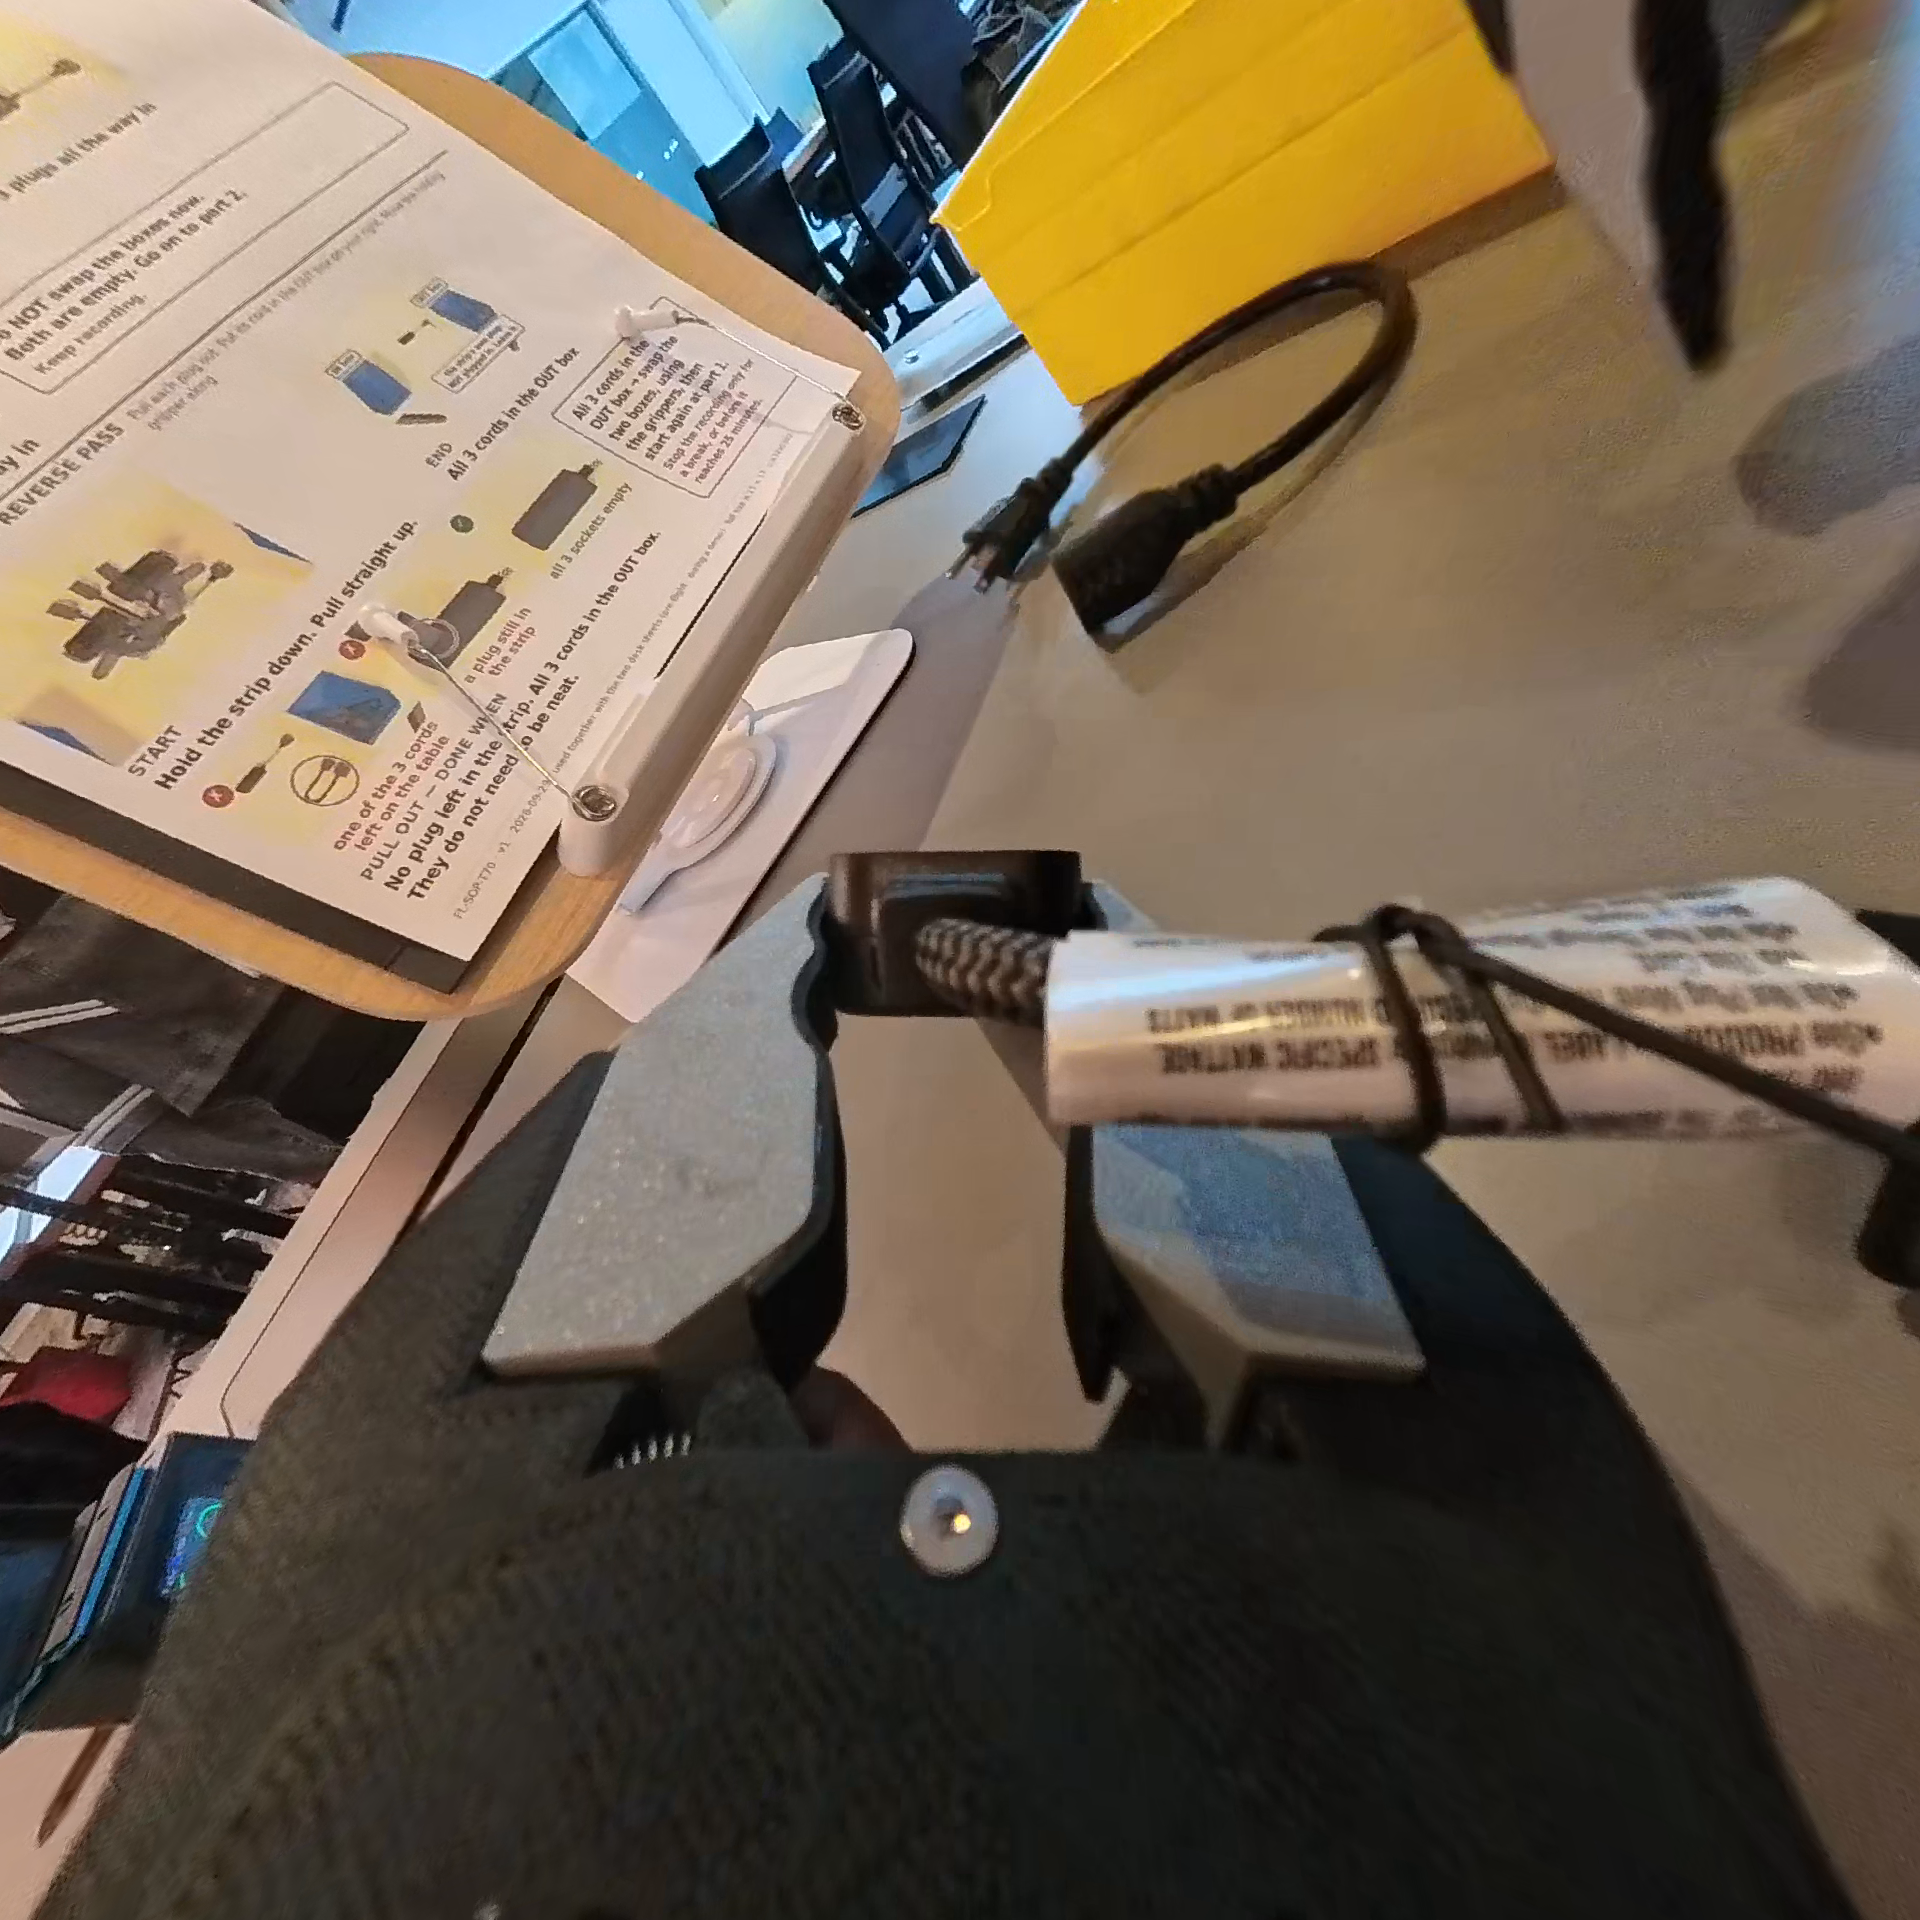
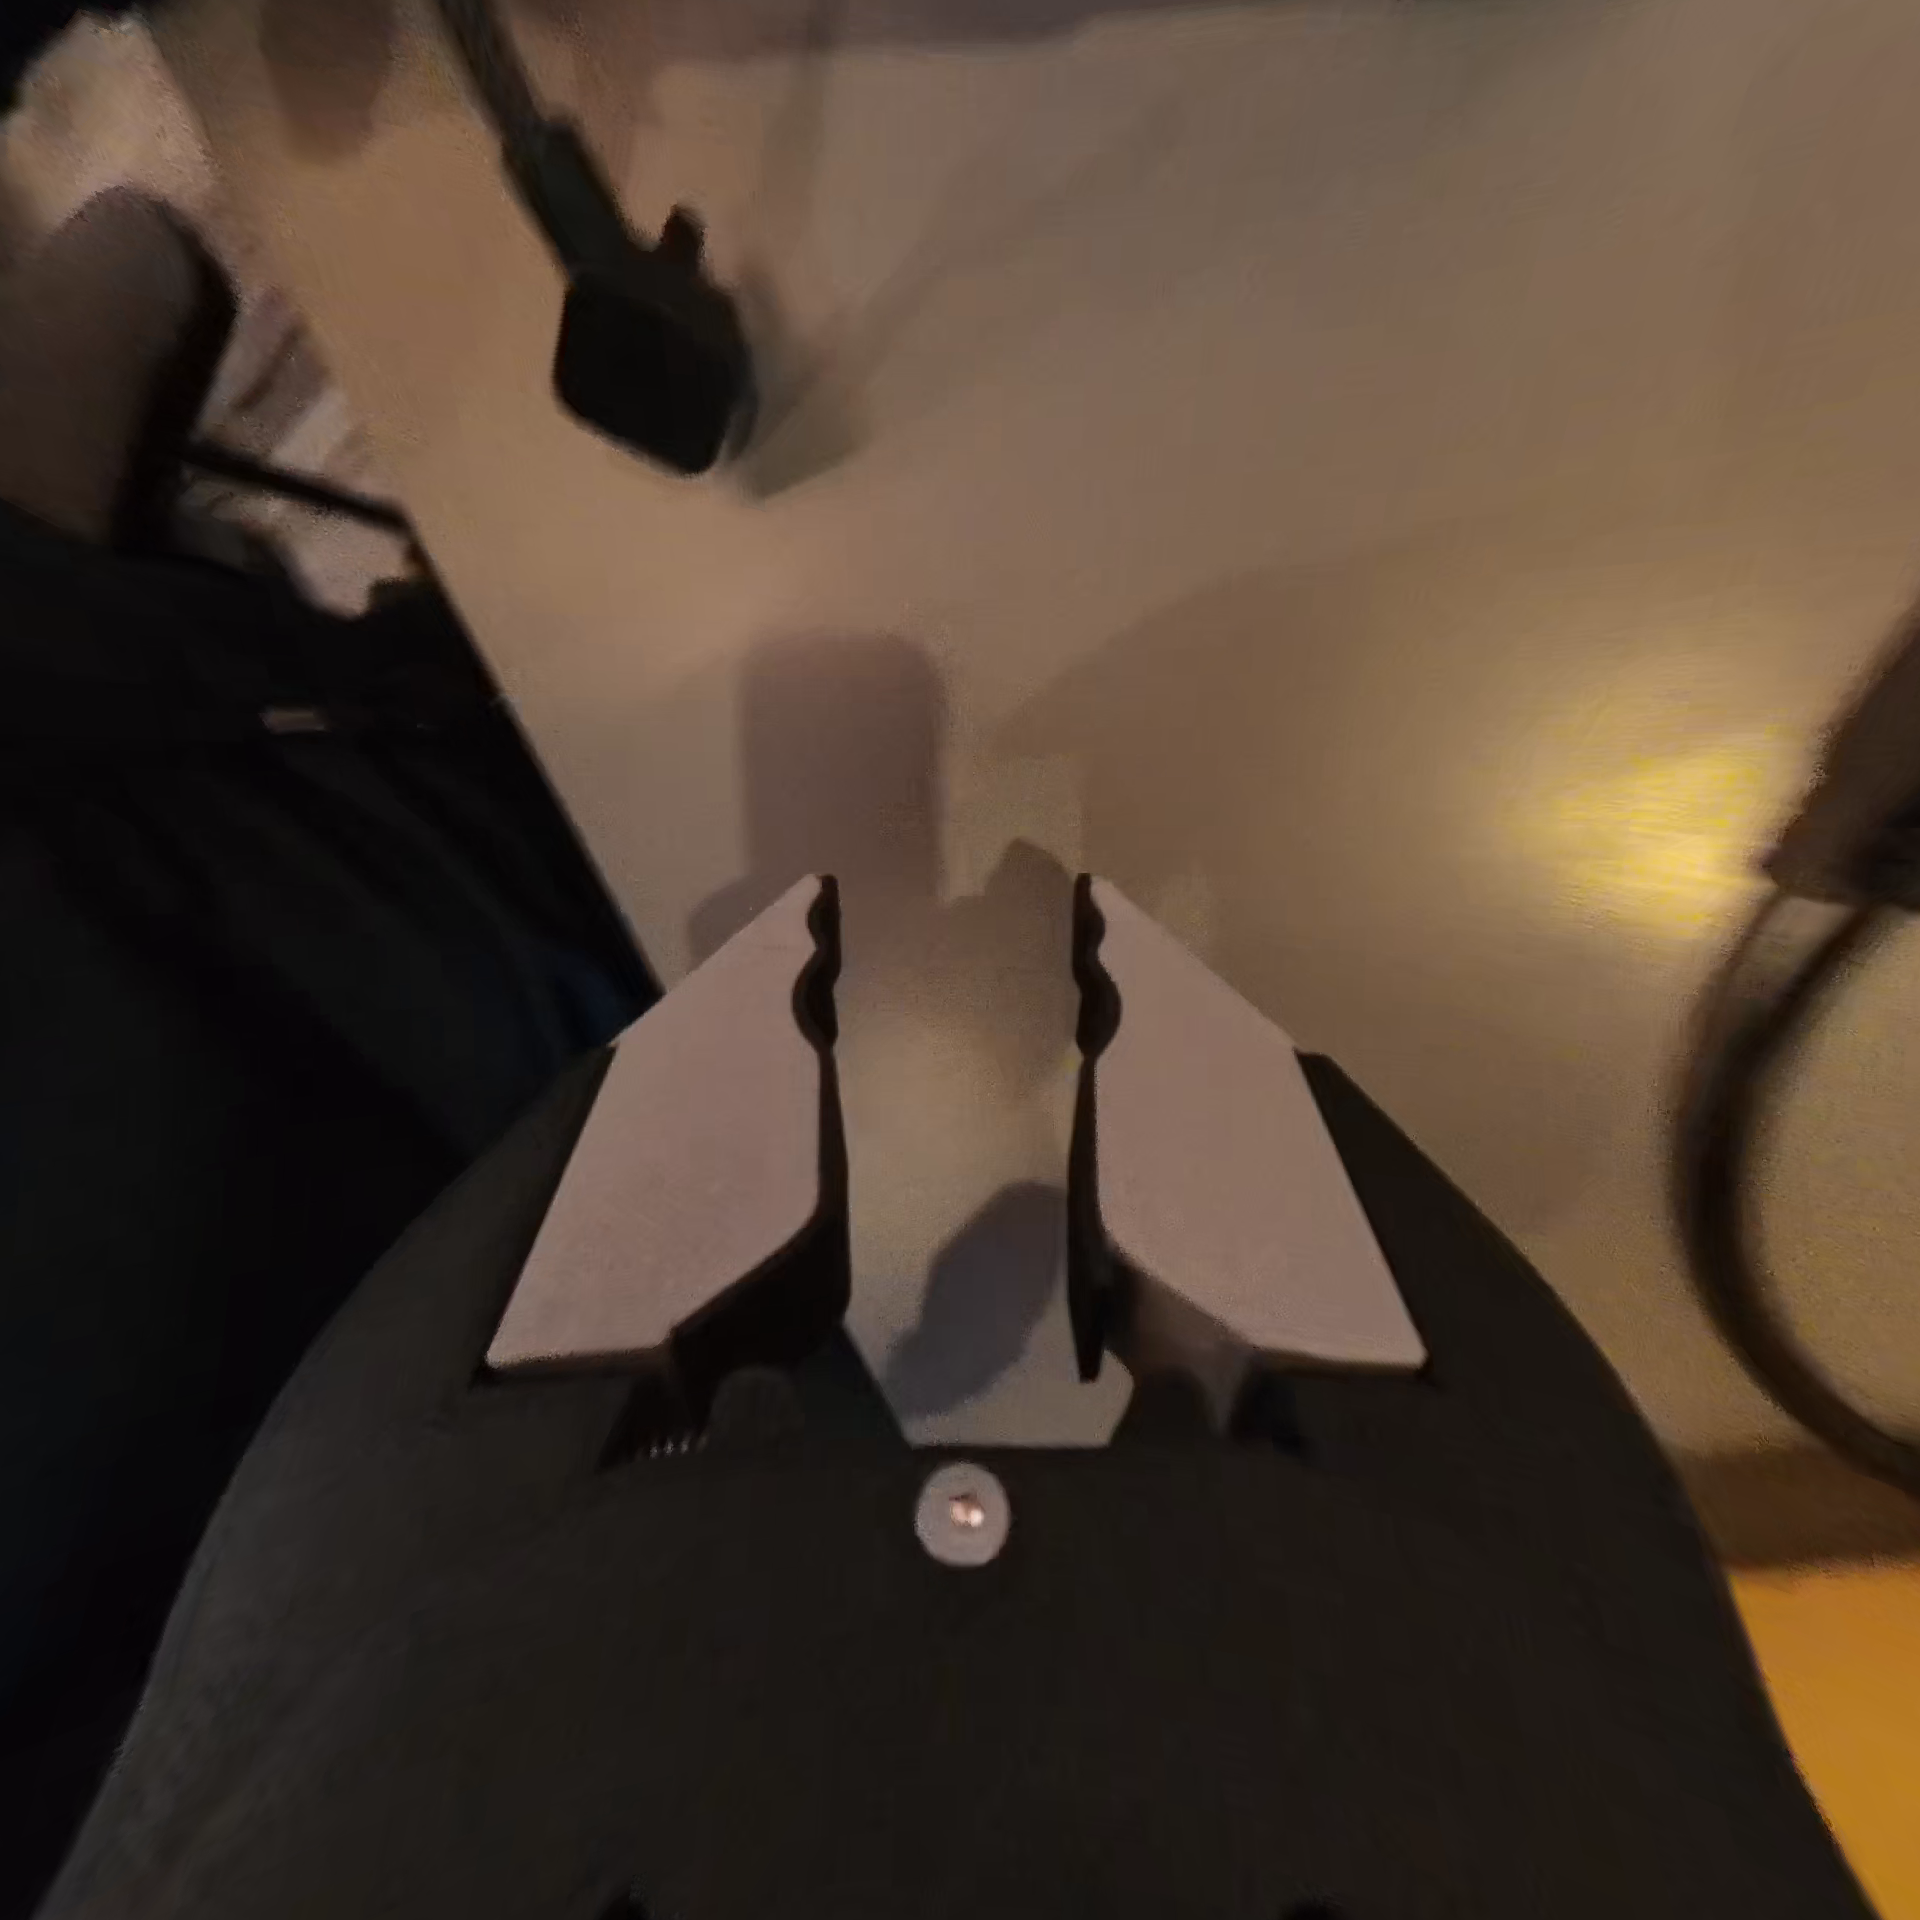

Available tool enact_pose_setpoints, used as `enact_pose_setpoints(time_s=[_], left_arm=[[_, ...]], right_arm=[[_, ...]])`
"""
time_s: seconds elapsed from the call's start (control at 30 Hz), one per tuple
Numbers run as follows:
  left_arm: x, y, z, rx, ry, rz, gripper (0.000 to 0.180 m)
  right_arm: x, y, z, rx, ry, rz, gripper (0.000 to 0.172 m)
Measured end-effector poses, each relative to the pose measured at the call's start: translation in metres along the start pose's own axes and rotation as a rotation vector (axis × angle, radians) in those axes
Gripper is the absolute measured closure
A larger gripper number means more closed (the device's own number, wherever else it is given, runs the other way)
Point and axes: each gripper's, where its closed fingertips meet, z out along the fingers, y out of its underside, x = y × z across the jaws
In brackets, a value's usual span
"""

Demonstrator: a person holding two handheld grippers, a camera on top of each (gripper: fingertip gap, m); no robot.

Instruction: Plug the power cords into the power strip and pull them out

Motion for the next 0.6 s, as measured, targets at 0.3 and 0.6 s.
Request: enact_pose_setpoints(time_s=[0.3, 0.6], left_arm=[[0.0, 0.0, -0.001, 0.007, 0.005, -0.002, 0.139], [-0.001, 0.003, -0.001, 0.008, 0.012, -0.008, 0.139]], right_arm=[[0.188, -0.033, -0.103, 0.113, 0.681, 0.181, 0.125], [0.264, -0.022, -0.072, -0.282, 0.811, 0.042, 0.116]])
